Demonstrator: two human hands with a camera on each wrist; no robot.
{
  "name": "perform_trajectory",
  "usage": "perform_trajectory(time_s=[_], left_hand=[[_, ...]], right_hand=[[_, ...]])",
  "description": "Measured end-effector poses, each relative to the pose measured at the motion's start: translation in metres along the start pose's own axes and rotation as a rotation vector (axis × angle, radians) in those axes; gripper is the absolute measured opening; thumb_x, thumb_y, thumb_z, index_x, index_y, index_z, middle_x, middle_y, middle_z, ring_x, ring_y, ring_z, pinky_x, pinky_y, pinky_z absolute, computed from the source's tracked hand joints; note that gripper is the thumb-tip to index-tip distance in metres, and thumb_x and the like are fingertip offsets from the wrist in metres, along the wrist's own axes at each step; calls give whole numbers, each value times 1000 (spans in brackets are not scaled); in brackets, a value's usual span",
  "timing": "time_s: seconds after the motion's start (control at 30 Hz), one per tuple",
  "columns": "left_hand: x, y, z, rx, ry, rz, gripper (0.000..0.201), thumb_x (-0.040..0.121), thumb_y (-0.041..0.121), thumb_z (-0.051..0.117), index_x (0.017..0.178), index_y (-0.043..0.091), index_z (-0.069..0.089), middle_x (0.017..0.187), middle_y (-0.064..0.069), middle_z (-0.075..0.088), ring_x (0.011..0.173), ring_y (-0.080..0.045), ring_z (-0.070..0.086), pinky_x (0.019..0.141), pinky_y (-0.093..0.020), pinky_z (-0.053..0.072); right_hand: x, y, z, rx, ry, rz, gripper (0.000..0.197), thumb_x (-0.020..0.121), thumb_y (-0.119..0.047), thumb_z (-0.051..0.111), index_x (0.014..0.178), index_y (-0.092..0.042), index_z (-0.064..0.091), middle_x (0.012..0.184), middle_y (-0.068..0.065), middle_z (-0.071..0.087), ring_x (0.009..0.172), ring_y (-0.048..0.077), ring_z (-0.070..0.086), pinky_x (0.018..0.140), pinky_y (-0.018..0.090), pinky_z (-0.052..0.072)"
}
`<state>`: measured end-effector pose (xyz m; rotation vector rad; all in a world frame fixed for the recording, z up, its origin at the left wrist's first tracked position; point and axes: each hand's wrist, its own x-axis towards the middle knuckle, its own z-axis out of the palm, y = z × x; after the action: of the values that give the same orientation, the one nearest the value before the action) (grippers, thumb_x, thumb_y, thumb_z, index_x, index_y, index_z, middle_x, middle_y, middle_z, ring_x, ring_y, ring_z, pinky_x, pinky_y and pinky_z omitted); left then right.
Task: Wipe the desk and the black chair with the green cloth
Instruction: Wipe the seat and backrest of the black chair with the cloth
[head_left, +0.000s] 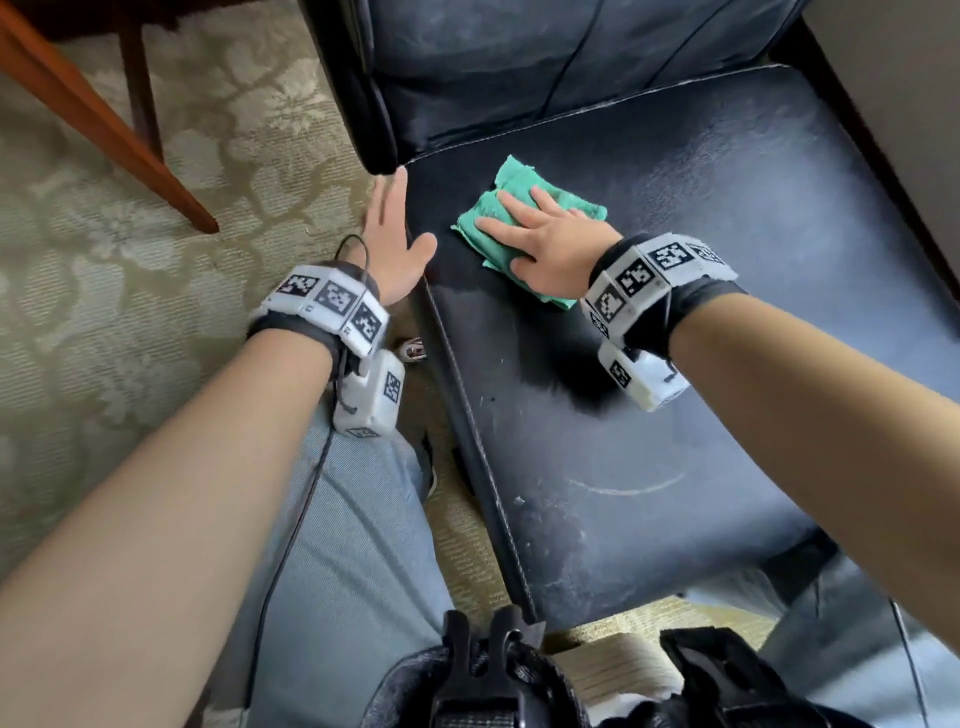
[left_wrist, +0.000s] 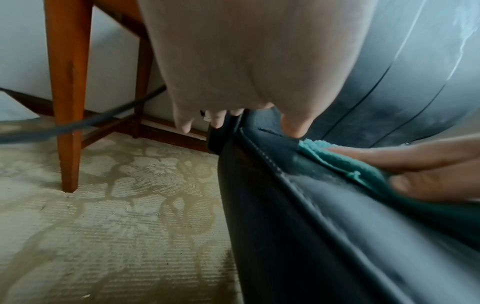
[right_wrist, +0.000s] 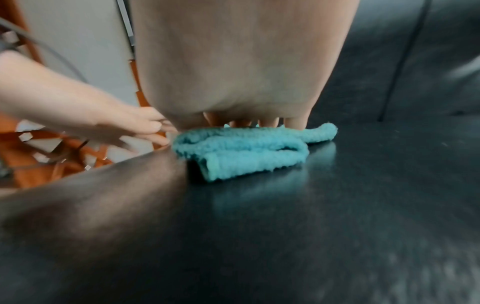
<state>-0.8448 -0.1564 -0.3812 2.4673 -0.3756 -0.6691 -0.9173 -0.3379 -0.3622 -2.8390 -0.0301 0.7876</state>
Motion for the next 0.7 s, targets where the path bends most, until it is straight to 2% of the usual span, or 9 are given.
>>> perform_trajectory(time_s=[0.07,0.13,0.17,0.23,0.3,0.4,0.47,0.57,0.7], left_hand=[[12,-1,-5,66,-4,-10,66,99,18,38,152,12,-1,158,-14,9,144,-28,14,115,-39,17],[21,0,-6,141,-16,-71,66,98,19,36,152,14,-1,145,-24,35,127,-40,42,103,-46,35],[23,0,-5,177,-40,-91,65,97,21,36,151,14,1,138,-26,43,118,-43,48,99,-47,40],[23,-3,-1,237,-112,-158,65,98,25,35,151,13,0,142,-27,38,122,-44,44,101,-48,38],[21,-7,3,259,-151,-210,66,100,28,32,151,13,-6,154,-24,18,136,-42,28,110,-46,28],[17,-12,3,291,-185,-186,68,101,29,34,151,12,-10,157,-22,1,143,-38,13,114,-45,19],[14,-14,0,325,-229,-154,73,100,32,38,150,11,-12,156,-25,-1,143,-38,14,113,-46,21],[9,-12,-3,374,-251,-147,77,99,34,41,150,11,-12,155,-26,0,141,-40,18,112,-49,22],[7,-7,-4,433,-244,-139,78,99,35,41,150,9,-12,155,-26,6,143,-39,12,113,-49,20]], right_hand=[[3,-6,0,-74,3,-58,56,100,-26,30,149,-40,6,159,-7,-6,146,27,-7,117,52,8],[0,-13,3,-116,-18,-100,55,100,-29,29,148,-43,5,159,-9,-8,146,27,-6,116,54,8],[-5,-16,6,-137,-28,-127,55,100,-31,29,148,-44,4,159,-9,-8,146,27,-6,116,55,9],[-22,-23,14,-203,-37,-211,55,100,-33,30,147,-45,4,159,-9,-9,146,27,-5,115,55,12],[-46,-25,26,-258,-65,-291,55,100,-34,29,147,-45,3,159,-9,-10,146,26,-6,116,53,13],[-80,-23,47,-238,-131,-369,53,100,-35,26,147,-46,2,158,-10,-14,146,25,-12,116,52,4],[-92,-22,54,-200,-134,-411,51,99,-37,21,147,-45,4,158,-11,-13,146,24,-14,116,50,0],[-93,-21,55,-203,-163,-389,54,101,-33,28,147,-45,2,157,-13,-16,145,20,-17,117,46,-3],[-75,-27,44,-225,-132,-358,55,100,-35,31,146,-47,2,157,-15,-12,146,17,-12,119,46,5]])
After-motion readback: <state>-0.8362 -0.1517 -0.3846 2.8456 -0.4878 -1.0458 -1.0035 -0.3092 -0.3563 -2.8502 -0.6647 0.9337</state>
